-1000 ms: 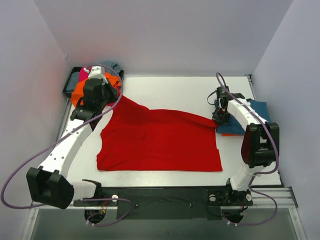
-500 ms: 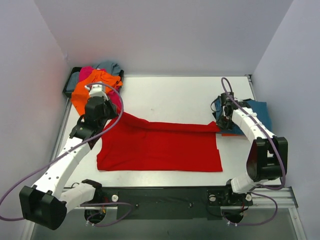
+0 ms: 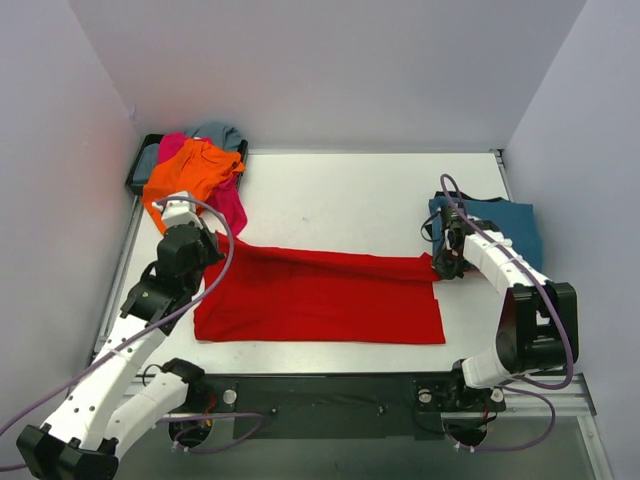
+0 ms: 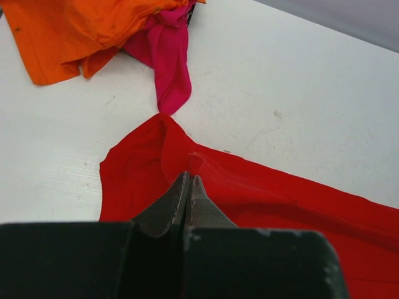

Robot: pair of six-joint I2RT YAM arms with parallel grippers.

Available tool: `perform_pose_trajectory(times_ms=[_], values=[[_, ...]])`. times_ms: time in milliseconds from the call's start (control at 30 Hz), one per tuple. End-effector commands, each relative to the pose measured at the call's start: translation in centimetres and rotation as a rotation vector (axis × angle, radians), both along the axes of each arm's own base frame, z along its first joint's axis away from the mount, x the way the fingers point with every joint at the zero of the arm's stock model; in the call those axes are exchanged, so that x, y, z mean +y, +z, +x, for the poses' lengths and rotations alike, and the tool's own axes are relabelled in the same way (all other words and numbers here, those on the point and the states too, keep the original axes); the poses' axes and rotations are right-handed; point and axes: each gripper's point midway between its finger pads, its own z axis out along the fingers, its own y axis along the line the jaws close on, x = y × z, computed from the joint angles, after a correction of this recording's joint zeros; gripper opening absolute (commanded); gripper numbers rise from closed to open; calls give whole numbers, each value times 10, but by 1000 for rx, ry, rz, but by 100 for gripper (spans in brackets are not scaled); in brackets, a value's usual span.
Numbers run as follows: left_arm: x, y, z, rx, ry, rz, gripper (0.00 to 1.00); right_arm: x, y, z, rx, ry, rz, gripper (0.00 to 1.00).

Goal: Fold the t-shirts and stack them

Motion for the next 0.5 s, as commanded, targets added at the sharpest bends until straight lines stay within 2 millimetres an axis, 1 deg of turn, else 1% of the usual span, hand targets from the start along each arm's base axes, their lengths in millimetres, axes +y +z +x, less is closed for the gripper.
perform_pose_trajectory(times_ms=[0,100,167,200,233,267,300,333,367,400,433,467], values=[[15,-15,-10,58,79,14,0,2,-1,-8,6,5,-1,0],[12,-32,-17,102,78,-21,0,1,-6,-11,22,-5,-7,0],[10,-48,-24,148,82,-48,0,2,-9,-13,25,-11,-5,0],[10,-60,-30,181,94,-65,0,1,-12,-16,32,-12,-10,0],[11,-64,-34,192,100,-79,0,2,-13,-16,29,-13,-9,0],[12,-74,-41,222,116,-95,0,2,-14,-17,32,-13,-9,0],[12,-72,-46,212,112,-118,0,1,-15,-18,31,-16,-11,0],[11,-80,-52,234,111,-135,0,2,-17,-19,38,-15,-10,0],[9,-77,-57,218,98,-167,0,2,-18,-20,42,-15,-11,11],[3,-86,-63,248,78,-200,0,1,-18,-21,43,-19,-21,22],[2,-90,-68,245,69,-221,0,0,-18,-22,38,-21,-26,45],[-1,-93,-72,260,72,-256,0,0,-14,-20,17,-15,-39,48]])
